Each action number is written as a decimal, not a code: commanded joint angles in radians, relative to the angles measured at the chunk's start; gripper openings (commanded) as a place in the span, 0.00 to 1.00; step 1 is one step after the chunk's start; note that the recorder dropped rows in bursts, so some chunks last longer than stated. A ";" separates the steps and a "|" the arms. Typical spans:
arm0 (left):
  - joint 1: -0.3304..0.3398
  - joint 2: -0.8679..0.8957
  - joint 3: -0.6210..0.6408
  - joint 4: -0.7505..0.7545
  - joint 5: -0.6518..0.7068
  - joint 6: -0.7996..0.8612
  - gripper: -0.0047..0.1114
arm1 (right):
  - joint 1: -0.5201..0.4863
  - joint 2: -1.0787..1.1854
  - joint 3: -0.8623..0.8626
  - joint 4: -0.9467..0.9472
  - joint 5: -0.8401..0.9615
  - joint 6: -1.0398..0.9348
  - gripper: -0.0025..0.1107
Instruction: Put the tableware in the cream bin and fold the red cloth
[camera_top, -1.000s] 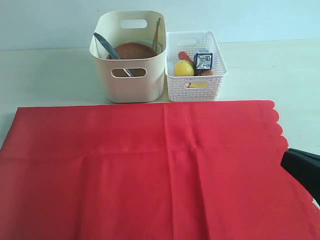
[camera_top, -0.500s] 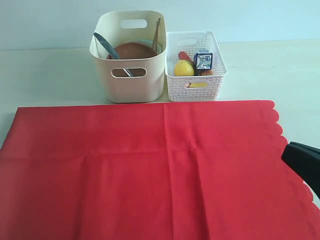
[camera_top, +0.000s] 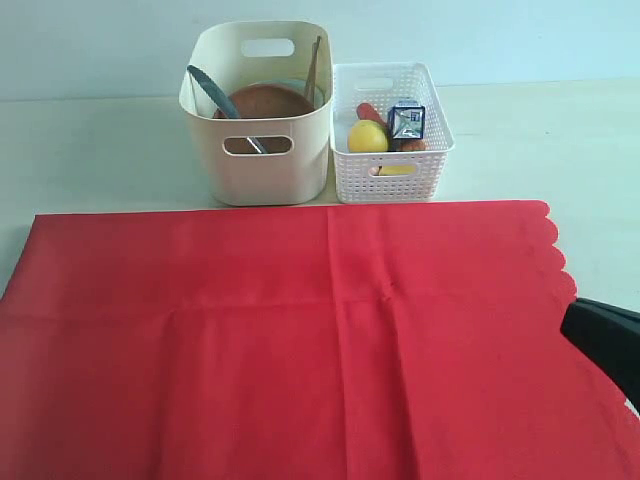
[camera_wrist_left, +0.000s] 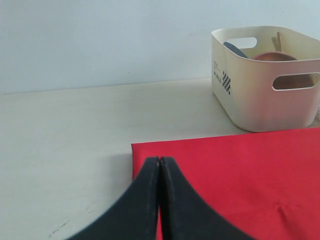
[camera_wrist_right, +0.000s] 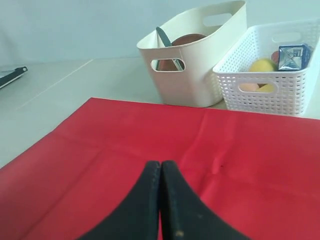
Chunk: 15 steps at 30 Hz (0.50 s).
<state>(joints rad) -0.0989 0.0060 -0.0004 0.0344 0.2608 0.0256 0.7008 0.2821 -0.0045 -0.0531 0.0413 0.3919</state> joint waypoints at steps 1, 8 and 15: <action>-0.004 -0.006 0.000 0.005 -0.004 -0.005 0.06 | 0.002 -0.006 0.005 0.010 0.013 -0.031 0.02; -0.004 -0.006 0.000 0.005 -0.004 -0.005 0.06 | 0.002 -0.006 0.005 0.010 0.013 -0.031 0.02; -0.004 -0.006 0.000 0.005 -0.004 -0.005 0.06 | 0.002 -0.006 0.005 0.010 0.013 -0.029 0.02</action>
<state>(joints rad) -0.0989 0.0060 -0.0004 0.0344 0.2608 0.0256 0.7008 0.2821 -0.0045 -0.0433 0.0561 0.3708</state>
